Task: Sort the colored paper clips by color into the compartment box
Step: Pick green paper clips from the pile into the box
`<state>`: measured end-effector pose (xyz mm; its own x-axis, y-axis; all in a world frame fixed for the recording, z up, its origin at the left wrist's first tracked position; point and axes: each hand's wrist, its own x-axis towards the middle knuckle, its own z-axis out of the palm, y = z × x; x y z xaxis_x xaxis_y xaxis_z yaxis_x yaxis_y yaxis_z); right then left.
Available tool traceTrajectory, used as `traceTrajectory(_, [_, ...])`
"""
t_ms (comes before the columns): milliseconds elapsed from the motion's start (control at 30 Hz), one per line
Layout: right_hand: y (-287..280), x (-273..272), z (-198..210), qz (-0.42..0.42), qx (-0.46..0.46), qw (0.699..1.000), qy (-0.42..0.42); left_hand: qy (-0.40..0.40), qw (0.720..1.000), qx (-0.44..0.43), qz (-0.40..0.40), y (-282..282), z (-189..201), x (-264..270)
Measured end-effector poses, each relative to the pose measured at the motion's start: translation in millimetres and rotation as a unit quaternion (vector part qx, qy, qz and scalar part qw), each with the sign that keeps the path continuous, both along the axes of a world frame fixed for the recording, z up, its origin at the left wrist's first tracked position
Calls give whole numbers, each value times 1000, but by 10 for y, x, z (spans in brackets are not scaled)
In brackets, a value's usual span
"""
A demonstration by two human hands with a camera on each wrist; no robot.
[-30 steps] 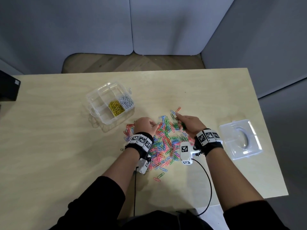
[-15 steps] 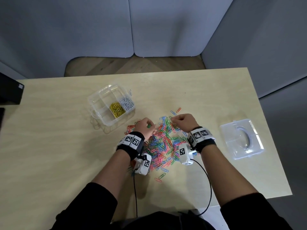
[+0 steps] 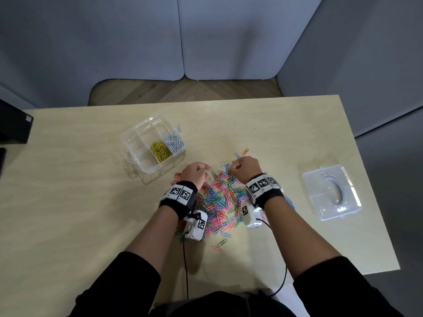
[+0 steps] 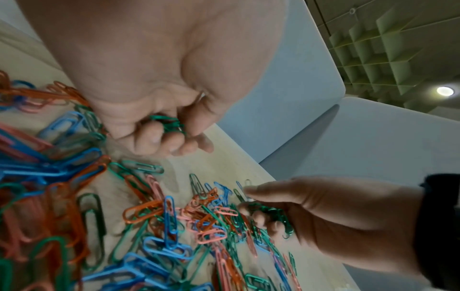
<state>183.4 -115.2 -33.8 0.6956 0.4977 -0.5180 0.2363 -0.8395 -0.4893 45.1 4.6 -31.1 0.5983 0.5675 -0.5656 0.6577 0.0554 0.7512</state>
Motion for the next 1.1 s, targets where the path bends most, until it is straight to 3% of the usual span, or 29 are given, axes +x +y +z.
traceTrajectory(67, [-157, 56, 28, -48, 75, 992, 87, 20, 1000, 14, 14, -3, 27, 57])
traceTrajectory(167, [-362, 90, 120, -164, 215, 923, 274, 69, 996, 60, -1, -19, 26, 112])
traceTrajectory(300, [-483, 153, 135, -214, 245, 871, 367, 153, 971, 163, -87, -80, 14, 151])
traceTrajectory(367, [-493, 176, 77, -208, 228, 893, 328, 169, 965, 178, -93, -108, 13, 186])
traceTrajectory(467, [-421, 225, 12, -159, 163, 965, 133, 177, 962, 182, -98, -130, 37, 231])
traceTrajectory(533, [-308, 241, 7, -112, 126, 985, 21, 178, 962, 178, -106, -132, 65, 237])
traceTrajectory(600, [-205, 229, -49, -51, 88, 994, -38, 180, 961, 176, -113, -132, 86, 227])
traceTrajectory(767, [-169, 204, -77, 38, 69, 994, -72, 133, 977, 148, -70, -96, 50, 191])
traceTrajectory(867, [-316, 215, -26, -20, 139, 990, 1, 87, 982, 147, -84, -112, 24, 164])
traceTrajectory(933, [-461, 205, 26, -146, 241, 945, 168, 52, 985, 133, -101, -158, 24, 170])
traceTrajectory(1000, [-581, 166, 101, -258, 323, 844, 341, 17, 986, 115, -122, -229, 12, 182])
traceTrajectory(1033, [-628, 151, 126, -300, 345, 798, 394, 5, 985, 108, -131, -266, 13, 190])
traceTrajectory(1100, [-713, 135, 157, -351, 365, 737, 448, 13, 980, 114, -160, -359, 45, 221])
